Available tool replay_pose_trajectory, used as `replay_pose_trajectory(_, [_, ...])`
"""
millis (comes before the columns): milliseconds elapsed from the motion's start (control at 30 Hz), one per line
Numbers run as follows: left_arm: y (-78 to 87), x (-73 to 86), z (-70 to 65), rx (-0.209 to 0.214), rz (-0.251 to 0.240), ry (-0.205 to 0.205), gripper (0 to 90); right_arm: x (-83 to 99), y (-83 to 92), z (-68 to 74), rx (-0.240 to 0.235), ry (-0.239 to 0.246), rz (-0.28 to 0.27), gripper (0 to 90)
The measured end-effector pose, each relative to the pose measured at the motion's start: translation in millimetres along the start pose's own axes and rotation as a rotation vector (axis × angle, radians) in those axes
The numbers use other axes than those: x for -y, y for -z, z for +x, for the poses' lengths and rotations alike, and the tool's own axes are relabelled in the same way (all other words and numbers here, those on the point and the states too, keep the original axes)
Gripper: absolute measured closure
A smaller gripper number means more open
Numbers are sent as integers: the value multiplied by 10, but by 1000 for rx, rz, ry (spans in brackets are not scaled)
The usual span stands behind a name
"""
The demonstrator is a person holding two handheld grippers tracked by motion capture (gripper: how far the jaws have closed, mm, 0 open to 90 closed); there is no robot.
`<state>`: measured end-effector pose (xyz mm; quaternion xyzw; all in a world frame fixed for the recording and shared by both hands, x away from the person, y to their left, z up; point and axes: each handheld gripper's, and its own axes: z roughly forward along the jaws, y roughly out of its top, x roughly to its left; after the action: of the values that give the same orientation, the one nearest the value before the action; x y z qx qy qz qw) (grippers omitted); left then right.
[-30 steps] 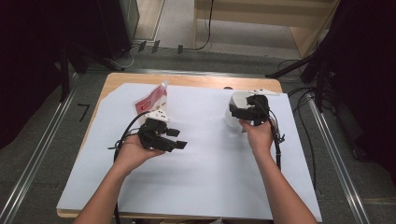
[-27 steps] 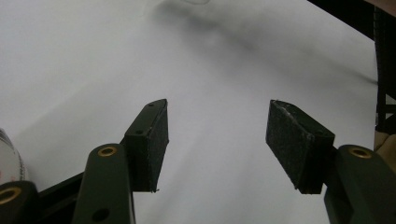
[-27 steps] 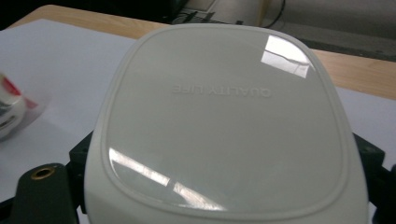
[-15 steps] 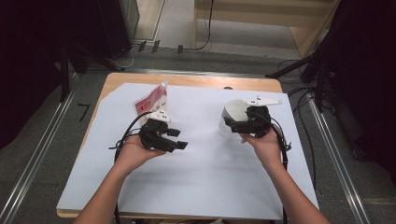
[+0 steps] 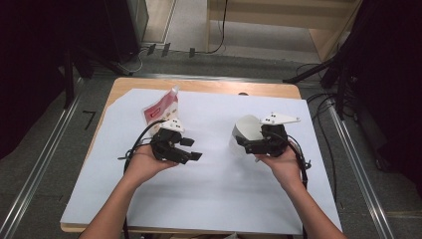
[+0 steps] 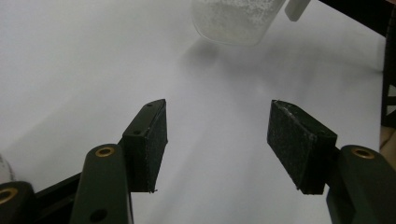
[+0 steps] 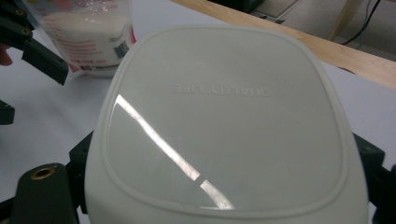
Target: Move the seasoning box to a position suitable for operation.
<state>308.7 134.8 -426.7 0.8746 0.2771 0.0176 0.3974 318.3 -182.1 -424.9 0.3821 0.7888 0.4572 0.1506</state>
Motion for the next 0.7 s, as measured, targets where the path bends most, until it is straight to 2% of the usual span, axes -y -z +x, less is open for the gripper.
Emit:
replay_pose_trajectory(100, [-11, 12, 14, 4, 6, 5, 391, 18, -32, 44, -16, 24, 11, 157])
replay_pose_trajectory(333, [-18, 23, 24, 6, 10, 10, 391, 57, -185, 155, -56, 35, 28, 156])
replay_pose_trajectory(700, [20, 48, 38, 2, 3, 18, 393, 100, -388, 421, -94, 80, 61, 156])
